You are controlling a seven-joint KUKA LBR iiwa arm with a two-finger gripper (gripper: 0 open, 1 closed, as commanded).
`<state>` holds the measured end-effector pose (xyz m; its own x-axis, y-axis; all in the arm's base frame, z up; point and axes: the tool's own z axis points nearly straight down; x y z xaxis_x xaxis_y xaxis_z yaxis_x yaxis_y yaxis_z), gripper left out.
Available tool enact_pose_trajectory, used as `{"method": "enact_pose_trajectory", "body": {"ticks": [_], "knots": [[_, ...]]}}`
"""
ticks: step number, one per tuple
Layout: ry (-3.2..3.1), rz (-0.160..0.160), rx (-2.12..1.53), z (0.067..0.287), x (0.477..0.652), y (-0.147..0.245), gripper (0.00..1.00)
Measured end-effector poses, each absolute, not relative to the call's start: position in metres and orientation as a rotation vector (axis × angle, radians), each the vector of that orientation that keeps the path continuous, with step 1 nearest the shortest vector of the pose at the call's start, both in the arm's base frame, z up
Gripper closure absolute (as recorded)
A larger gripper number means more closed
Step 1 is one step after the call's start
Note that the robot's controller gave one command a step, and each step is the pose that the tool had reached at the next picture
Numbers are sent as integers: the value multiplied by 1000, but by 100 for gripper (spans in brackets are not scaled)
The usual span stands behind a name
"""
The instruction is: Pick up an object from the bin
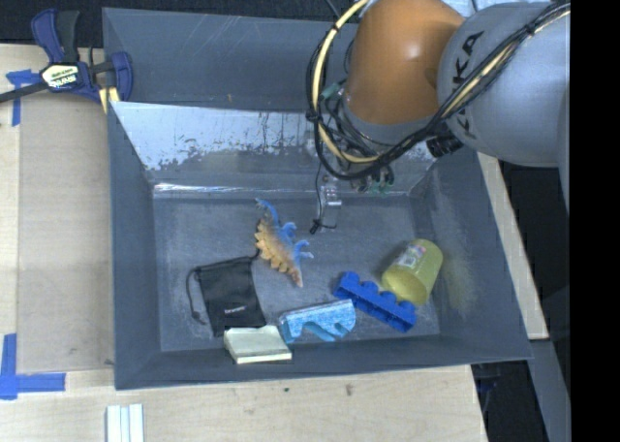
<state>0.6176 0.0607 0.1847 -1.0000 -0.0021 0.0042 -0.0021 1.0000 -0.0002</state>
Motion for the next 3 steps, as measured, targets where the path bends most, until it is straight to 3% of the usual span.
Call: {"method": "enact_pose_trajectory", "body": {"ticks": [1,2,3], "knots": [[-3145,-1,2,190,619,60,0],[-3147,1,8,148,588,108,0],[-3135,0,167,133,564,148,0]]}}
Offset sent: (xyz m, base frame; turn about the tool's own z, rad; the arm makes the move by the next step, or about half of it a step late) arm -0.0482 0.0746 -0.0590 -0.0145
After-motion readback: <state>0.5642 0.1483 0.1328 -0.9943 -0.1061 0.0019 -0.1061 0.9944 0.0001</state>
